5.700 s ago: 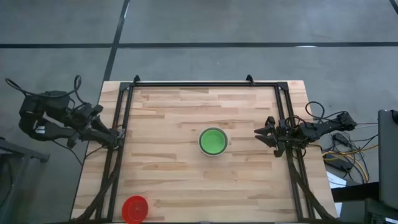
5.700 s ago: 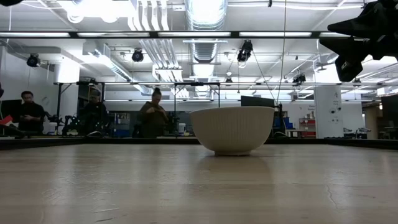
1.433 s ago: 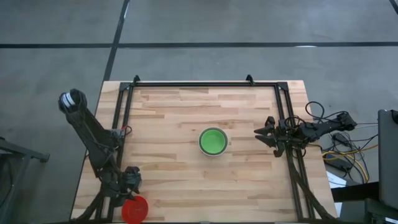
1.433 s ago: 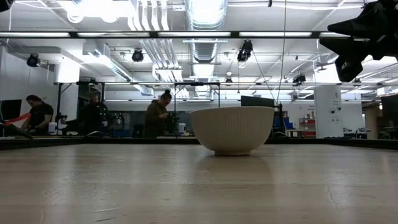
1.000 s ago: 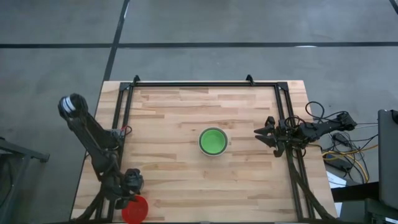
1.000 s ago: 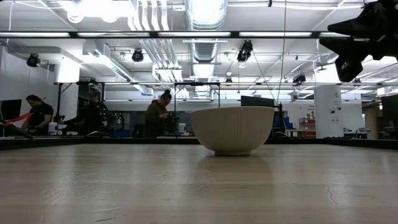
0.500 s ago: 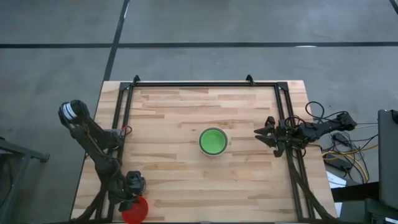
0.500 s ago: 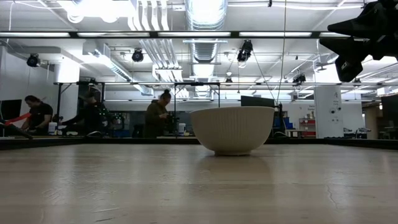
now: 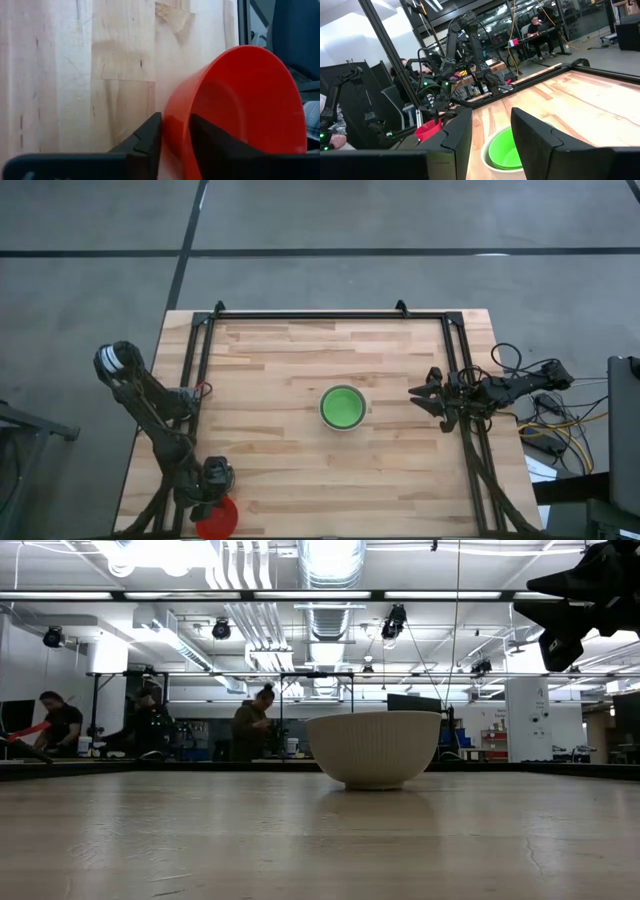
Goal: Nest bowls inside each other
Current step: Stack the red bowl on top of the green bowl
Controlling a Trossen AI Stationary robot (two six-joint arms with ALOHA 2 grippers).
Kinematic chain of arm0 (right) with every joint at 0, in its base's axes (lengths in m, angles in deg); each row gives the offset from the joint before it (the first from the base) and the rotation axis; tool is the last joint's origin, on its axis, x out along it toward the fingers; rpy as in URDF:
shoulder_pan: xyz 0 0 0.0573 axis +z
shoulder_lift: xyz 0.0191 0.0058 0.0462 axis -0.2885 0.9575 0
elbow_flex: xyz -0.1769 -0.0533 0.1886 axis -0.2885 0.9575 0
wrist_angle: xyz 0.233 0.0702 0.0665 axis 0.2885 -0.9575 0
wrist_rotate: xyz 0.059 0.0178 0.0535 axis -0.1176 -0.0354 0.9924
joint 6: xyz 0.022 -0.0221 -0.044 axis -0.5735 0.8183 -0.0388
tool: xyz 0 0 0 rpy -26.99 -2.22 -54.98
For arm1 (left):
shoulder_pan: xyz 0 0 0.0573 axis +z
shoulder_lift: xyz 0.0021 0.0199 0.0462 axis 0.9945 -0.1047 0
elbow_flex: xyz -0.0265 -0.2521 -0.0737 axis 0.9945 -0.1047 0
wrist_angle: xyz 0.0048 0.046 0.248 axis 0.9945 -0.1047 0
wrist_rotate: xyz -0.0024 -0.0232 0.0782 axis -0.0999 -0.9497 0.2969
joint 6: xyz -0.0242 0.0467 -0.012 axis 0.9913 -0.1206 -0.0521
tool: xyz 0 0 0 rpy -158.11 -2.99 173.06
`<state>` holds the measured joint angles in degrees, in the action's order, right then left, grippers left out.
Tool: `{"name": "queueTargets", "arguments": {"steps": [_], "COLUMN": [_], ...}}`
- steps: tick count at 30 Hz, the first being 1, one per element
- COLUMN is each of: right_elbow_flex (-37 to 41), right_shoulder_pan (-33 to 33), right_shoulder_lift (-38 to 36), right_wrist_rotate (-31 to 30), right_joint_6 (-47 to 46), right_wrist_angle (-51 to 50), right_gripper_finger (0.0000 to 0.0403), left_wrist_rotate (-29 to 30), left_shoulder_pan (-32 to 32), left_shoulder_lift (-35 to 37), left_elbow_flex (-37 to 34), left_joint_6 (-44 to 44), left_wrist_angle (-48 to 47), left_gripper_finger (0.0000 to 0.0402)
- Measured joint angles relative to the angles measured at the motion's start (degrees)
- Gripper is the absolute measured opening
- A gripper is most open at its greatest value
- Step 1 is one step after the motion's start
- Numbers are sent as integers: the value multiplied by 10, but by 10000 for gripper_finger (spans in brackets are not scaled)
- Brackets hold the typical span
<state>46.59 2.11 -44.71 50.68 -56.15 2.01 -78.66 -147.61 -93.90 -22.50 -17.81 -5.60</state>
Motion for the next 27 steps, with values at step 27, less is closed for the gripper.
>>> {"name": "queueTargets", "arguments": {"steps": [27], "right_elbow_flex": [0], "right_shoulder_pan": [0], "right_shoulder_lift": [0], "right_wrist_rotate": [0], "right_joint_6": [0], "right_wrist_angle": [0], "right_gripper_finger": [132], "left_wrist_rotate": [1], "left_shoulder_pan": [1], "left_shoulder_lift": [10], "left_elbow_flex": [12], "left_joint_6": [-20], "left_wrist_angle": [-13], "left_gripper_finger": [4]}}
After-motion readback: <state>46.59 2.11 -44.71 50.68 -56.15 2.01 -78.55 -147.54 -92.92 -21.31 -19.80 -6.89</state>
